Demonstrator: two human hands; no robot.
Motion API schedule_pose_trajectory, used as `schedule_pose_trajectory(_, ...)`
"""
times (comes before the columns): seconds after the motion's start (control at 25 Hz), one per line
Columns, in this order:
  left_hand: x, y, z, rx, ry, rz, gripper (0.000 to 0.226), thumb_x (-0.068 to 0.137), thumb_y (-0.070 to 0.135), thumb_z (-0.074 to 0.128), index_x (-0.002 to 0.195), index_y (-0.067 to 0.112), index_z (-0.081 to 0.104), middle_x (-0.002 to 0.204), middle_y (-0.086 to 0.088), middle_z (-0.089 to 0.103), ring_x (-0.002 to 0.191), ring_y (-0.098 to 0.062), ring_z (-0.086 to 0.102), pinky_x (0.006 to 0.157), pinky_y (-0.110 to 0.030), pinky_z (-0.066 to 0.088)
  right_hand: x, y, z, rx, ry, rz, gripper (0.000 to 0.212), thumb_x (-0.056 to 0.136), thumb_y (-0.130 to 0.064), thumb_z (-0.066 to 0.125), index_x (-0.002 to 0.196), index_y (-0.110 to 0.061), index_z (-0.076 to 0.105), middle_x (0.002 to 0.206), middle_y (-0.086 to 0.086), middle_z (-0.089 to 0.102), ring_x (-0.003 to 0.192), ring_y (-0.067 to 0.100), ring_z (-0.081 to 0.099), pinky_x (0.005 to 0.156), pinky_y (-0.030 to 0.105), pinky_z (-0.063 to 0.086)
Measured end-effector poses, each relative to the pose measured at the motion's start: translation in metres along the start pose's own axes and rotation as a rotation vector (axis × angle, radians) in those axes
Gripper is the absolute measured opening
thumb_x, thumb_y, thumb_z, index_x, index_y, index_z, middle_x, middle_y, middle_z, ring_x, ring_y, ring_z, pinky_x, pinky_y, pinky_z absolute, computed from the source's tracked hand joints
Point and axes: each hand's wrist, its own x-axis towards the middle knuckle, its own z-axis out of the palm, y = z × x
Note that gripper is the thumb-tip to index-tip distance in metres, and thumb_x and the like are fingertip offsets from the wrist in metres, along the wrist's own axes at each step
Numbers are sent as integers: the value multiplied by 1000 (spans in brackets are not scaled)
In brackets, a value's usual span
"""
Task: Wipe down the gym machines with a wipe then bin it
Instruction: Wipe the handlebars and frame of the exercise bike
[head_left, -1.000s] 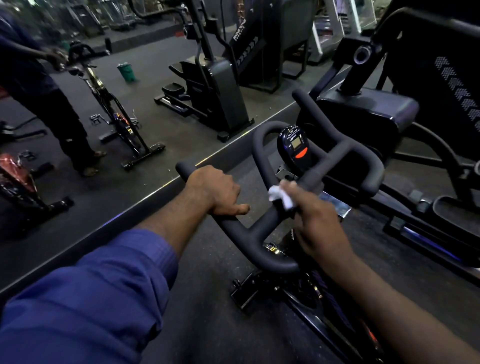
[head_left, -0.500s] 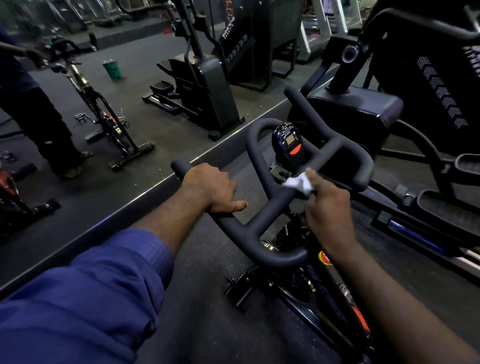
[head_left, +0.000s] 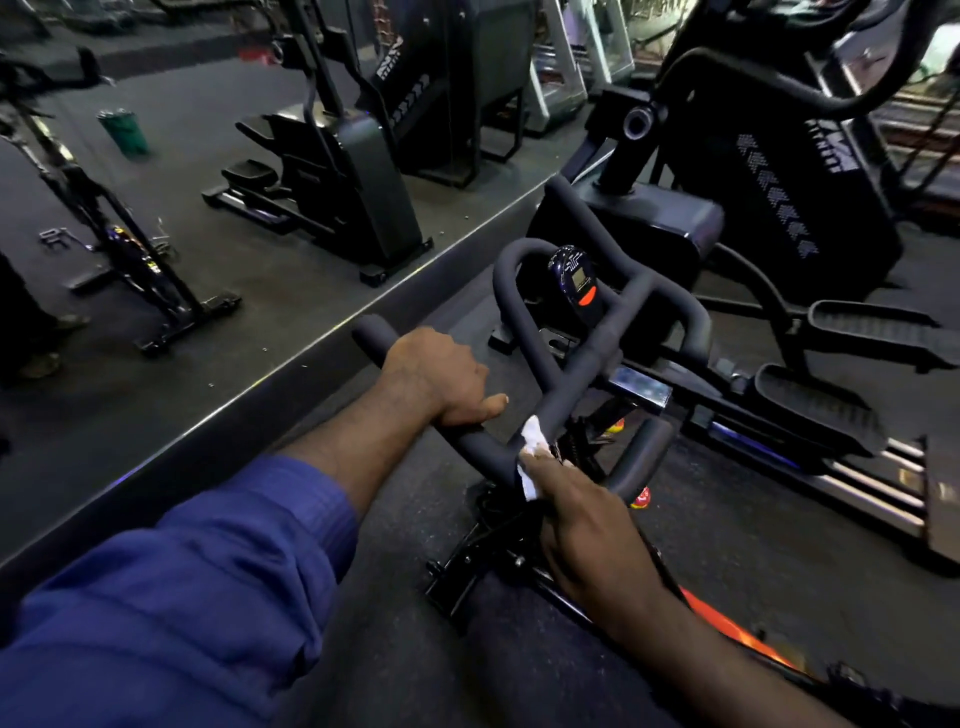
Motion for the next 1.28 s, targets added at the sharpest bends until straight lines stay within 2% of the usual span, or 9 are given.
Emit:
schedule_pose_trajectory(0.12,-1,-1,2,-48,46,51,71,104,67,16,112,26,73,116,-3,73,108,-28,69,77,-40,42,32,-9,13,82,6,-6,62,91,-5,42,153,-7,48,161,5,43,154,16,31,127,37,24)
schedule_pose_trajectory(0.28,-6,-5,3,-76,163,128,61,108,51,20,113,23,73,122,-6,73,111,-32,70,83,-41,46,19,4,34,-159,-97,-206,52,115,-28,23,151,-1,48,161,14,41,154,28,30,126,43,25)
schedule_pose_trajectory(0.4,-16,-3,5,-112,193,170,64,108,58,17,119,26,71,125,-7,72,114,-34,68,78,-41,42,-19,31,1,-281,-185,-316,48,113,-24,32,156,-7,43,166,6,34,156,24,26,127,41,25)
schedule_pose_trajectory(0.6,-24,32,25,-312,338,151,47,107,59,24,131,23,42,129,-5,69,107,-36,71,75,-44,48,-34,37,-20,-258,71,-4,56,110,-48,34,144,-10,57,147,6,58,140,25,52,126,37,24)
schedule_pose_trajectory(0.72,-18,38,25,-478,350,85,55,106,61,27,141,21,37,138,-3,57,112,-36,68,80,-46,48,-16,-2,28,-27,214,198,49,95,-16,49,143,-12,59,146,2,59,137,19,53,126,46,26)
schedule_pose_trajectory(0.84,-20,36,27,-389,368,134,64,105,65,26,152,22,34,154,-4,40,132,-30,55,92,-49,52,-31,6,33,-52,173,12,54,95,-4,52,148,-9,54,154,2,52,144,18,46,126,47,25)
schedule_pose_trajectory(1.0,-15,41,30,-360,352,224,64,105,65,27,157,29,34,172,-3,9,154,-25,21,118,-48,33,-42,78,-34,-300,23,-185,49,112,-37,34,148,-11,55,157,3,50,146,22,46,122,52,32)
schedule_pose_trajectory(1.12,-3,80,30,-518,415,197,63,102,60,28,149,23,49,171,-8,19,156,-27,17,127,-45,21,-30,103,-40,-345,40,-207,50,112,-37,30,147,-12,56,154,6,53,145,27,46,122,53,31)
schedule_pose_trajectory(1.28,6,103,35,-495,423,102,52,105,48,37,145,20,54,171,-5,27,158,-22,20,119,-50,37,-18,130,-38,-357,-22,-408,49,110,-36,35,145,-11,59,149,7,57,143,26,48,125,49,26)
